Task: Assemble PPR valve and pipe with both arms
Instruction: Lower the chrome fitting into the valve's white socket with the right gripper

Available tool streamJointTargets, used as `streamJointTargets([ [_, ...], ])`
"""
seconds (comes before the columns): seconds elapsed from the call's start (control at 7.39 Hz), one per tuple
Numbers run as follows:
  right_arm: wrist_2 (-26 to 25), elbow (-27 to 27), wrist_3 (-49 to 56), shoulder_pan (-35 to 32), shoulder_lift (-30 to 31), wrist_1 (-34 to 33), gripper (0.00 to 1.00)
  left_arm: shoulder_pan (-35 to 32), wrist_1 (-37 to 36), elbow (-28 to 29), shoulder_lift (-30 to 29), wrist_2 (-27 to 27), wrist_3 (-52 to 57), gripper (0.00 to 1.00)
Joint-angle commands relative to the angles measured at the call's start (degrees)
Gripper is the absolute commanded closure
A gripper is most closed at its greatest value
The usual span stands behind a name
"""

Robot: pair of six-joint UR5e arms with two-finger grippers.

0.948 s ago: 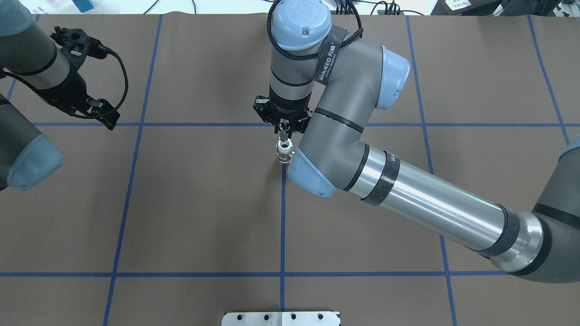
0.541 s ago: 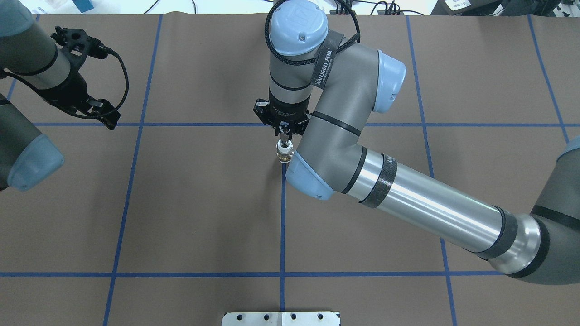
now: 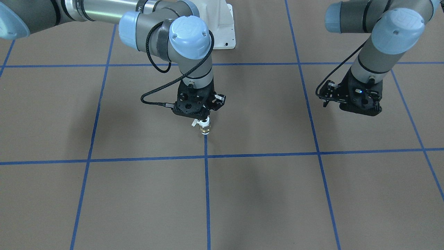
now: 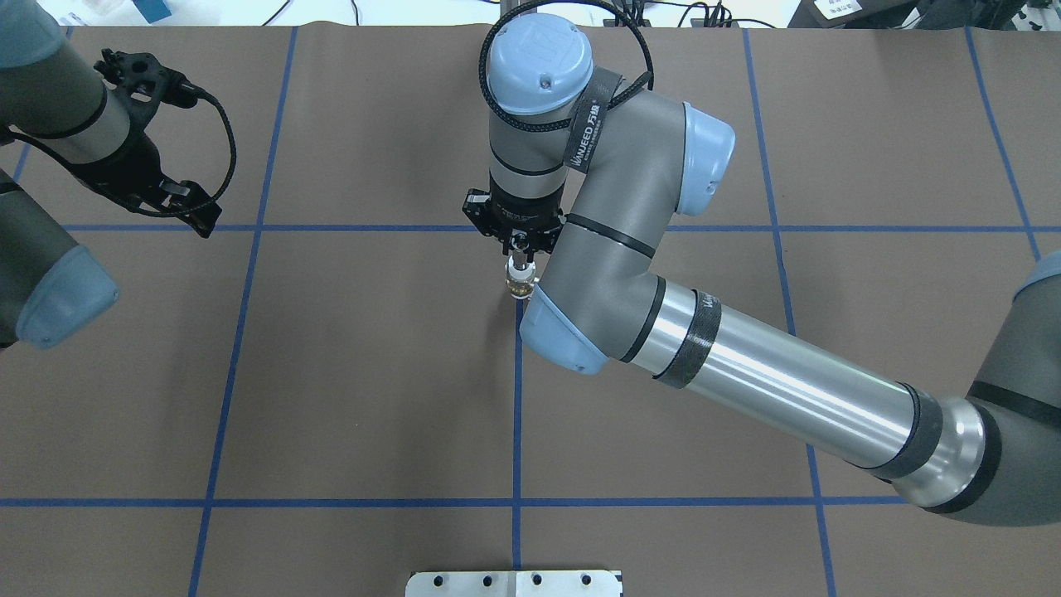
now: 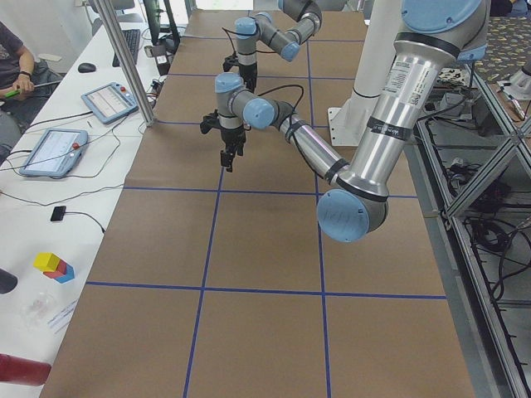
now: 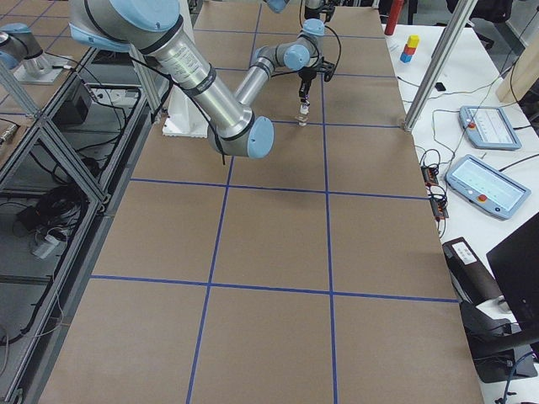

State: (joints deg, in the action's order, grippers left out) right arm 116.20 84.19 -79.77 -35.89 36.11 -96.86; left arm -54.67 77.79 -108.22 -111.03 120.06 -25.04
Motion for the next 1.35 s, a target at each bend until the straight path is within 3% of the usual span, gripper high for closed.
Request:
streamJointTargets([
  [0.0,0.0,-0.2,0.4,0.0,0.0,0.0,1.00,0.0,0.1,0.0,-0.2,0.0,0.0,0.01],
  [1.22,0.0,-1.3,0.4,0.0,-0.3,0.5,1.00,0.1,0.3,0.7,-0.4,0.0,-0.1,0.01],
])
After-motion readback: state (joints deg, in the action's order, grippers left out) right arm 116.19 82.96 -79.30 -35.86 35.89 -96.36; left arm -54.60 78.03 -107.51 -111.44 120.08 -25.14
